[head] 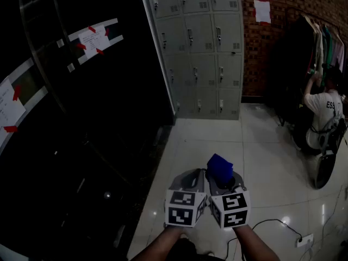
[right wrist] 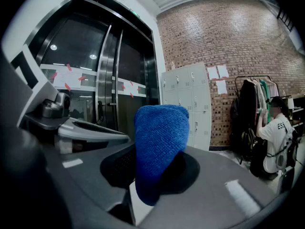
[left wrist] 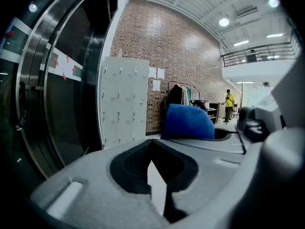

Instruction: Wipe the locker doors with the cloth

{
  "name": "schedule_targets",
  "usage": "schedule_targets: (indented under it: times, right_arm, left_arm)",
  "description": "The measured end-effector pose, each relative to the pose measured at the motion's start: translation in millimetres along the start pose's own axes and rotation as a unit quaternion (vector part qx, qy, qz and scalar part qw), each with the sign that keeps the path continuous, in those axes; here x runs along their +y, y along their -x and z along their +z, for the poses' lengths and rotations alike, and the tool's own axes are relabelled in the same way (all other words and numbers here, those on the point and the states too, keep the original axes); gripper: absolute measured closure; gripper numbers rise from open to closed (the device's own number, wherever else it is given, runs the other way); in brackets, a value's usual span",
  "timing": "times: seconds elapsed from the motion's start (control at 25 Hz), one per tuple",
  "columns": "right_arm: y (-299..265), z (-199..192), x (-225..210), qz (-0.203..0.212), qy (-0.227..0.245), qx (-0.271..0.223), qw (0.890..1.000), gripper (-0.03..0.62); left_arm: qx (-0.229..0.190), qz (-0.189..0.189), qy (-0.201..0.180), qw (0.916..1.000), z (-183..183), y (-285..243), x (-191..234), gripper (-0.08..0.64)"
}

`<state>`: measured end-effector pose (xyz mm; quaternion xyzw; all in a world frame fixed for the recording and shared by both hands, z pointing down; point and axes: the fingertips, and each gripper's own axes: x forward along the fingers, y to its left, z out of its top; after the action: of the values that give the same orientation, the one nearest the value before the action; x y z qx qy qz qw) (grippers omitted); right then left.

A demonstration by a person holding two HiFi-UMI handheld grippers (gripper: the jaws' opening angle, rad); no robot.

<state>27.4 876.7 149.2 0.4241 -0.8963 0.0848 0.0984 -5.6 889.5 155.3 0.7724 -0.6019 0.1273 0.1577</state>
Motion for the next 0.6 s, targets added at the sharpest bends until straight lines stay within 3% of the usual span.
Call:
schedule_targets:
  times: [0.28, 0.6]
  right_arm:
    - [-66.9, 20.4, -22.1, -0.014, 0.01, -0.01, 1.0, 0.505]
    - [-181.2, 48.7, -59.5, -0.058, 0.009, -0.003, 0.998, 0.505]
  left_arm:
    - [-0.023, -0.004, -0.011, 0.9997, 34.7, -58.2, 46.7, 0.565]
    - [-0.022, -0.044, -0.014, 0.9987, 74.9, -156.8, 113.2, 0.565]
